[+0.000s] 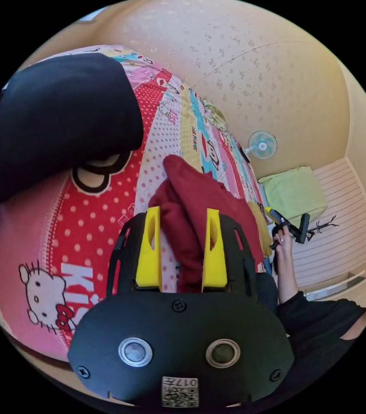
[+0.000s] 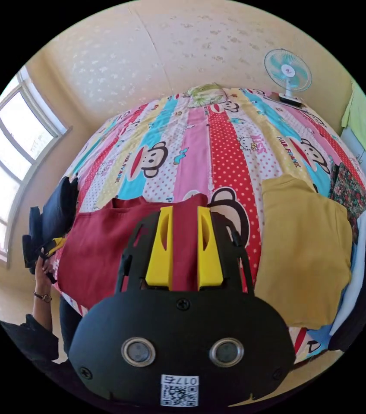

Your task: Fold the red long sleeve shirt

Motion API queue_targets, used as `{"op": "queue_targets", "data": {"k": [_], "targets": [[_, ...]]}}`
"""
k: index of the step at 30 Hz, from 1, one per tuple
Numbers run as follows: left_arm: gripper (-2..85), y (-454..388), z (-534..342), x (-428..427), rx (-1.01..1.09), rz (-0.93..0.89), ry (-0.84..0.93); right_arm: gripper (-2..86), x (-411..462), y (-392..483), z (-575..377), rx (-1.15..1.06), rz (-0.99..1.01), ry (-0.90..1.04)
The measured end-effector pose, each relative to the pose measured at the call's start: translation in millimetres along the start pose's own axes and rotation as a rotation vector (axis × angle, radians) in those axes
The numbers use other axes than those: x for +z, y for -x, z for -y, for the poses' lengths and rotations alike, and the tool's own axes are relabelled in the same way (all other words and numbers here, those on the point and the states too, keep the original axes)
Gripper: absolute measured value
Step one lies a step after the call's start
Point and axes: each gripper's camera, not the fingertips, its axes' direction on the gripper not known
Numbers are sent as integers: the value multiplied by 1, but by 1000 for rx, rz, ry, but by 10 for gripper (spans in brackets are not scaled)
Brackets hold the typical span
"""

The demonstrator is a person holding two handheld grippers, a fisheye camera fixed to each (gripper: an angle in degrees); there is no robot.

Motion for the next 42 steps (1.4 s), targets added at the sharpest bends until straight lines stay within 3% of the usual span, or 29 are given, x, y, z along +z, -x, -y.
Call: {"op": "queue_targets", "data": {"k": [4,6,7,8,11,16,21,25,27,30,35,38,42], "targets": [[166,24,-81,-18,-136,-63,-38,68,6,86,-35,-212,112,70],[150,41,-107,-18,-205,-105,-91,65,42,107,-49,-316,35,172],[144,45,-109,-17,-221,-122,-100,58,81,109,-60,-344,-85,320],[137,51,-108,-12,-254,-161,-91,51,121,104,-72,-357,-177,485],[94,40,-88,10,-276,-234,31,33,95,81,-71,-233,-114,441],[63,-86,-37,12,19,-223,2,14,-7,16,-108,-34,-50,222],[43,-246,-20,105,347,-217,198,11,-53,-79,-187,183,25,200],[48,-297,-50,189,486,-144,351,20,-68,-146,-258,347,179,158],[55,-291,-65,215,476,-281,434,30,-77,-163,-282,374,230,135],[52,-258,-69,191,428,-475,364,76,-91,-185,-314,408,359,94],[113,-162,-47,134,218,-165,178,153,-82,-226,-357,550,771,-3],[187,-92,-35,144,46,-76,242,185,-54,-233,-365,631,929,5],[208,-35,-46,207,-107,-191,472,213,-42,-228,-367,709,983,-21]]}}
